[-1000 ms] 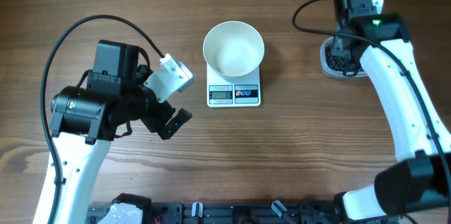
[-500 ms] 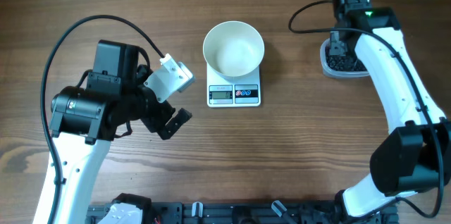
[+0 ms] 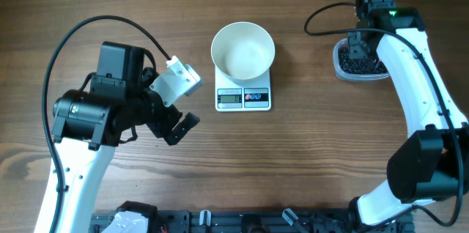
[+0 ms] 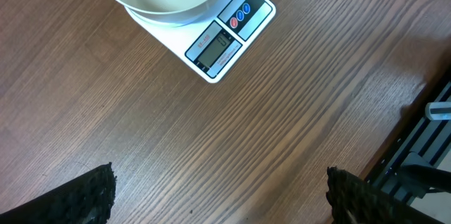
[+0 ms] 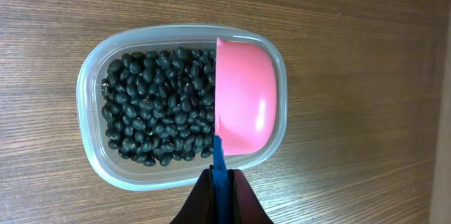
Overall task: Scoop item into bowl and weigh 150g on scale
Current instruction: 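Lower the pink scoop into the black beans with the right gripper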
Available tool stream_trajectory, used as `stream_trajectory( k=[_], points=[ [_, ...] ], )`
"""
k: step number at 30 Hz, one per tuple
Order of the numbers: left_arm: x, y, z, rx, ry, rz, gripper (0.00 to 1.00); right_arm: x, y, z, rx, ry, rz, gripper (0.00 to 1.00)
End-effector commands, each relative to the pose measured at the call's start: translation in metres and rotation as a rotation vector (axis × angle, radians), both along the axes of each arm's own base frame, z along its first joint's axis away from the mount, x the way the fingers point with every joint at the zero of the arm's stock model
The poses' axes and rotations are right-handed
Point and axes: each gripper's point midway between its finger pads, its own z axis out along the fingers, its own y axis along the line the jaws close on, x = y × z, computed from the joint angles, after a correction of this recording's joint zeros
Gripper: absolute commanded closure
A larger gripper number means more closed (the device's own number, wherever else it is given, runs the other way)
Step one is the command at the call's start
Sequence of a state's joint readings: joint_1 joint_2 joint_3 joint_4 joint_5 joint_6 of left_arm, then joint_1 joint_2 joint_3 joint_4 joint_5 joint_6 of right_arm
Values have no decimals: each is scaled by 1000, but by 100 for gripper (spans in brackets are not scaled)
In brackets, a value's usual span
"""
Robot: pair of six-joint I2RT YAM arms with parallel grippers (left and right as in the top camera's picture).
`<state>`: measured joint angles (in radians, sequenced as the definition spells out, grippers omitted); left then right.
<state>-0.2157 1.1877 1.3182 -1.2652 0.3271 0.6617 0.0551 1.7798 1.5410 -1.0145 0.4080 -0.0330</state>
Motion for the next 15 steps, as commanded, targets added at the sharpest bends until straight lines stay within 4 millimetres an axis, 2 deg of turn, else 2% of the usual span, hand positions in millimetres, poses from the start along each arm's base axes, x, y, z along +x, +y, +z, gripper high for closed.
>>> stream_trajectory(
  k=[1,11,15],
  points=[
    [2,1,4,3,-19,-10,0,2,-6,-3,-28,20,21,96],
    [2,1,4,3,-19,-10,0,1,-17,-4,-23,22,-1,96],
    [2,1,4,3,-19,-10,0,2,-23,-22,-31,69,-15,95]
  ],
)
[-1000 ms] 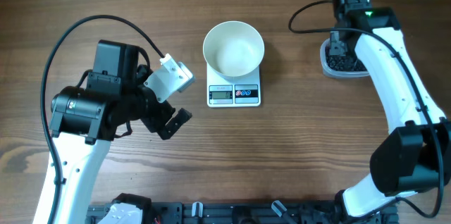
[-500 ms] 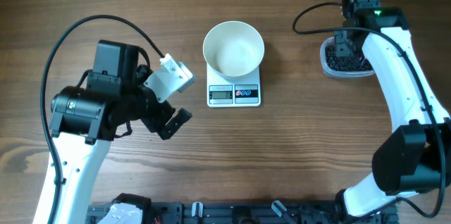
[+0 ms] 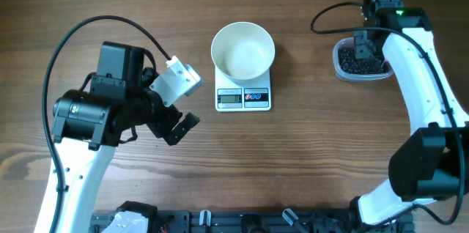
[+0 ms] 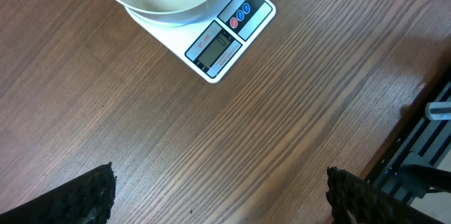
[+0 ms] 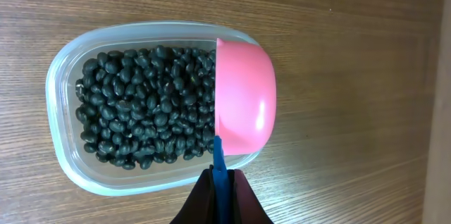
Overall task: Scoop item into bowl and weigh 150g on scale
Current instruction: 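Lower the pink scoop into the black beans with the right gripper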
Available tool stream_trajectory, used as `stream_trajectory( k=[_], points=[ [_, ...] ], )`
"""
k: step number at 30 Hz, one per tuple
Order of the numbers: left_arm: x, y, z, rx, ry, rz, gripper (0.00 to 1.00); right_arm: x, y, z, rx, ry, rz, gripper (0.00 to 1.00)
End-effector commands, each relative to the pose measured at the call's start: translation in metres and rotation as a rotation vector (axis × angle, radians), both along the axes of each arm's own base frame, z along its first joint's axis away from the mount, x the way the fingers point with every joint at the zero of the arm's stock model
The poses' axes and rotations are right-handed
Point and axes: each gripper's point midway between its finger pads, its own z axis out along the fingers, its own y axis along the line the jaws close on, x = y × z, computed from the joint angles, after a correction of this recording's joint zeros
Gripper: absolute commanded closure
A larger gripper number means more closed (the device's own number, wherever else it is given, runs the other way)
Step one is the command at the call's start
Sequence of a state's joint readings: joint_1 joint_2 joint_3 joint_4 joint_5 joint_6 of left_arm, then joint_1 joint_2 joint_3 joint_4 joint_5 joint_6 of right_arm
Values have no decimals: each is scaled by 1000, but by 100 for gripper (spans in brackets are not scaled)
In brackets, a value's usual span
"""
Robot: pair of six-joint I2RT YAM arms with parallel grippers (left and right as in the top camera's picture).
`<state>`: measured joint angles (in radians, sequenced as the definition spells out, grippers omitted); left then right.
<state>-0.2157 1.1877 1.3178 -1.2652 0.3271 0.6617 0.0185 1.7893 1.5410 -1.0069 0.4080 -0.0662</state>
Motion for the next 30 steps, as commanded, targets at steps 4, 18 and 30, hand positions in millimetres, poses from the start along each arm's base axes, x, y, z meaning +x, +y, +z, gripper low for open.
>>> stream_trajectory(
  k=[4,18,30],
  points=[
    [2,1,4,3,-19,-10,0,1,-14,-31,-19,83,-26,96],
    [2,1,4,3,-19,-10,0,7,11,-52,135,107,42,96],
    [2,1,4,3,-19,-10,0,-2,17,-59,301,136,53,96]
  ],
)
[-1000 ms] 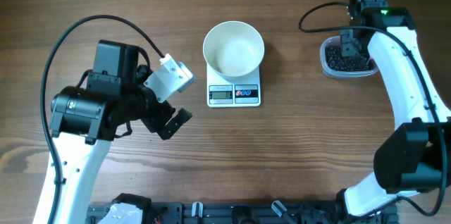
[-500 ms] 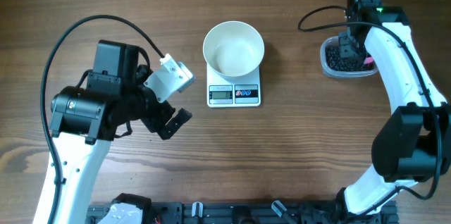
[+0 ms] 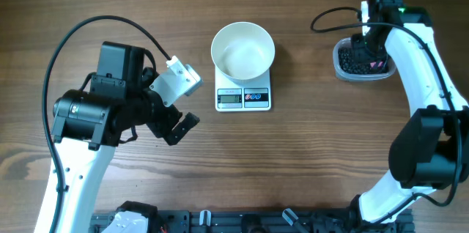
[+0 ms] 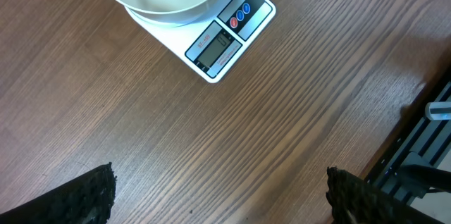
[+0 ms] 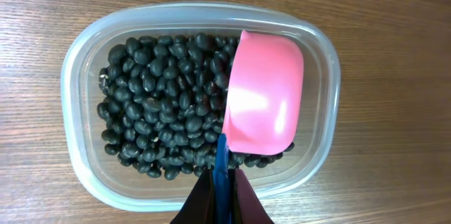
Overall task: Scoop item into bowl and weigh 150g on scale
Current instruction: 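Lower the pink scoop into the black beans with the right gripper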
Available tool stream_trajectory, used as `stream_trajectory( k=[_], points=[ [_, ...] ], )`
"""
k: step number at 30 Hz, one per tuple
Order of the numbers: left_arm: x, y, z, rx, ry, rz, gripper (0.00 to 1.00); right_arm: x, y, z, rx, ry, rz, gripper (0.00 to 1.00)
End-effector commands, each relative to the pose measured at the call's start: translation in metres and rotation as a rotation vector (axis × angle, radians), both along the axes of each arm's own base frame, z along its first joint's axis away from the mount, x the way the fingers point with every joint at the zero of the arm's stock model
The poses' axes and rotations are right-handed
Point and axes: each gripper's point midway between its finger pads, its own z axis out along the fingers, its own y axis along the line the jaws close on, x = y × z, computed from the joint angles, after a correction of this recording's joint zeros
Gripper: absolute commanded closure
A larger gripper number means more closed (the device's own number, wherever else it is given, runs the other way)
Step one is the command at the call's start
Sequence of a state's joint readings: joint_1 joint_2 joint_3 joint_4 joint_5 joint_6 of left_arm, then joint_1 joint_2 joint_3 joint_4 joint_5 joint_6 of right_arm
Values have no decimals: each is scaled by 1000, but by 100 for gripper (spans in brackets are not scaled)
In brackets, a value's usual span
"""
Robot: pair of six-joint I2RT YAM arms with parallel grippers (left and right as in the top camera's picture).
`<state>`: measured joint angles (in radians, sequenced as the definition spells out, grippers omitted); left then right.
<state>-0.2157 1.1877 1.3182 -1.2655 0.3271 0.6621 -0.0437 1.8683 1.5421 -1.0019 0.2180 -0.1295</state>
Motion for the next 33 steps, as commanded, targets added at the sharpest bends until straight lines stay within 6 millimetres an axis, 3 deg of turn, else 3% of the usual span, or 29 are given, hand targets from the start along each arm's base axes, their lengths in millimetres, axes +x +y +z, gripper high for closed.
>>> stream_trajectory(
  k=[1,13,29,33],
  points=[
    [2,1,4,3,-19,-10,0,-4,11,-20,151,49,-1,96],
    [2,1,4,3,-19,-10,0,-11,24,-19,364,60,22,96],
    [2,1,4,3,-19,-10,0,-15,9,-15,494,35,-49,96],
    [2,1,4,2,-19,-10,0,-21,8,-23,509,55,-62,96]
  ],
)
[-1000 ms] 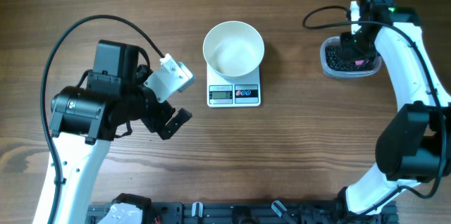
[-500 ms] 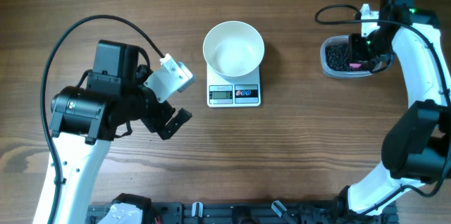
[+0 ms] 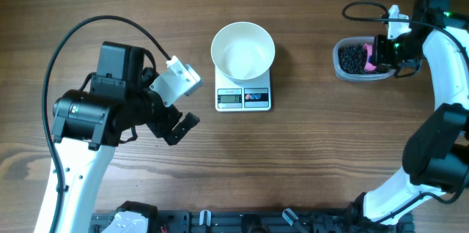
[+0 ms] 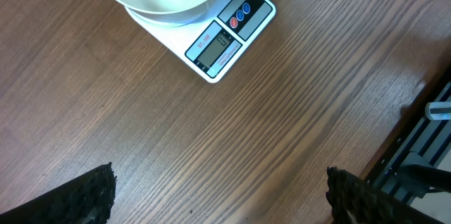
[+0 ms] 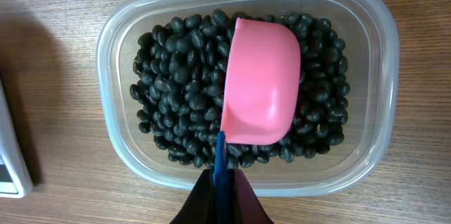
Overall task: Scoop item into bowl and weigh 150g on scale
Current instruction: 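Lower the pink scoop into the black beans with the right gripper, then drag the scoop through the beans and lift it filled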
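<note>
A clear plastic tub of black beans (image 5: 176, 111) (image 3: 355, 59) sits at the far right of the table. My right gripper (image 5: 221, 182) (image 3: 392, 50) is shut on the blue handle of a pink scoop (image 5: 261, 79), which hangs over the middle of the beans with its rounded back up. An empty white bowl (image 3: 242, 50) stands on the white scale (image 3: 243, 95) (image 4: 225, 41) at the table's middle. My left gripper (image 4: 218, 196) (image 3: 179, 127) is open above bare wood near the scale, holding nothing.
The scale's corner (image 5: 10, 175) shows at the left edge of the right wrist view. A black rail (image 3: 242, 222) runs along the table's near edge. A cable (image 3: 363, 9) loops behind the tub.
My right arm has swung to the right side of the tub. The pink scoop now hangs over the middle of the beans instead of the tub's right end. The left arm has not moved.
My right gripper stayed shut on the scoop's handle over the bean tub throughout. The scoop was first at the tub's right edge, then partly past it, then inside the right end, and now over the middle. The bowl stayed empty and the left arm still.
</note>
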Available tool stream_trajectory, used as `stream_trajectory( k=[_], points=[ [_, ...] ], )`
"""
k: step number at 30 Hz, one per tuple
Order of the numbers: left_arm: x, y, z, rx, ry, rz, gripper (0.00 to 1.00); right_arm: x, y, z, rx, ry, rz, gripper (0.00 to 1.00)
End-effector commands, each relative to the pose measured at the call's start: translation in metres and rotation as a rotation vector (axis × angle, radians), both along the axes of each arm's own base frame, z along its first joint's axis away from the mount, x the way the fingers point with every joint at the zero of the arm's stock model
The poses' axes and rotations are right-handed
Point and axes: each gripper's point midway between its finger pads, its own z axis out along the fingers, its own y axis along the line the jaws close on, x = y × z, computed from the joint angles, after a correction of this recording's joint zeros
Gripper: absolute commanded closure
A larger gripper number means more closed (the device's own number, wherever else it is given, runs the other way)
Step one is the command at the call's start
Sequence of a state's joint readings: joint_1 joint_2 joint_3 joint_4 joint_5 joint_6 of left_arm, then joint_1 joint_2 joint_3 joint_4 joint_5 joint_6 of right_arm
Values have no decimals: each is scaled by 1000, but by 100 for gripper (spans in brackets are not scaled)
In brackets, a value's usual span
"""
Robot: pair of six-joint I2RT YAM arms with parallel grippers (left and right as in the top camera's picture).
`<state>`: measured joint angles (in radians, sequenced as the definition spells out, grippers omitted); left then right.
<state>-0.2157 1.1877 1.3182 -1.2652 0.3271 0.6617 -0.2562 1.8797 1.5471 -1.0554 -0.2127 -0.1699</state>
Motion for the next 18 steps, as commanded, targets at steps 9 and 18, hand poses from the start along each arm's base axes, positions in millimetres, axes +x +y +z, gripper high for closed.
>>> stream_trajectory(
  k=[9,18],
  points=[
    [2,1,4,3,-18,-10,0,-27,29,-23,205,119,-23,96],
    [2,1,4,3,-18,-10,0,-29,28,-16,312,118,-94,96]
  ],
)
